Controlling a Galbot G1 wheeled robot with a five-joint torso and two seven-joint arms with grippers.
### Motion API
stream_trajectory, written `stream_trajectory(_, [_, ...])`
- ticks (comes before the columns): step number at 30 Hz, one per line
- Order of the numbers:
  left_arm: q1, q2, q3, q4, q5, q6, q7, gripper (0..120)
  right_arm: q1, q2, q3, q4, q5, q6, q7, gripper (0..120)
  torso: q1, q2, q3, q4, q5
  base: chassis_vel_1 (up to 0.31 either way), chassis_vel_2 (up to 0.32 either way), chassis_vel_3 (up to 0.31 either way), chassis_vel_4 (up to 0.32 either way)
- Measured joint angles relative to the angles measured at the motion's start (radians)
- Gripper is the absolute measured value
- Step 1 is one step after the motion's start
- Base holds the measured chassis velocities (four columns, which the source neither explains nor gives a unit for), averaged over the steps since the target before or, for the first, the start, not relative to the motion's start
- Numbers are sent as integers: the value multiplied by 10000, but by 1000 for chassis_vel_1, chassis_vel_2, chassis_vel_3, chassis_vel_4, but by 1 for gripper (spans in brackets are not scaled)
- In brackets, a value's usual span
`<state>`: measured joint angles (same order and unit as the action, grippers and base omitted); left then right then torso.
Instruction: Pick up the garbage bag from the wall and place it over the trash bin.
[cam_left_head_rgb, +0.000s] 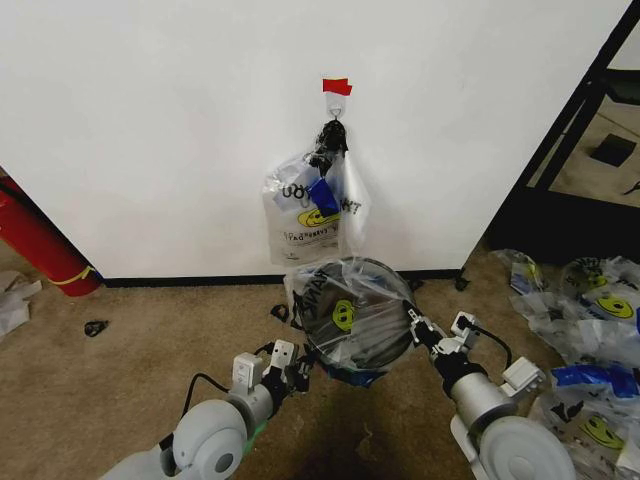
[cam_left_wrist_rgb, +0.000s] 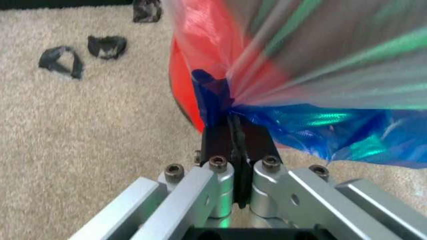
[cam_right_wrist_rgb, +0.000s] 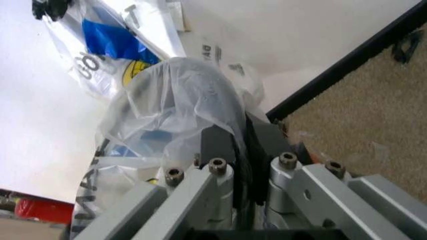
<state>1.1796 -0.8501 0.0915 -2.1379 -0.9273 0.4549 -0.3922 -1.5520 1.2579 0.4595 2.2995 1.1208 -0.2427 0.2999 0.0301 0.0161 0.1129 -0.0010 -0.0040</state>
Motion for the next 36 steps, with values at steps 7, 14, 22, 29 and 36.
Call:
stream_trajectory(7, [368,74,-389,-220,-29,170,-32,0,16,5,3,-135,-39,61,-68,1,0,0,0,0,0,0,0,0,0])
stream_trajectory(14, [832,323,-1020,-731,-60,394,-249,25,33,-4,7,-346,-204,156,-164,1,0,0,0,0,-1,0,0,0,0])
stream_trajectory(22, [1408,644,-1591,-1050,265,566,-147,54,168,7,11,-470,-221,215,-169,1,0,0,0,1,0,0,0,0,0])
stream_trajectory(29, [1483,658,-1696,-1167,333,522,-222,79,170,11,68,-465,-222,235,-165,1,0,0,0,0,-1,0,0,0,0])
stream_trajectory(36, [1601,1055,-1981,-1746,353,485,-381,99,174,5,128,-516,-335,289,-174,1,0,0,0,-1,-2,0,0,0,0])
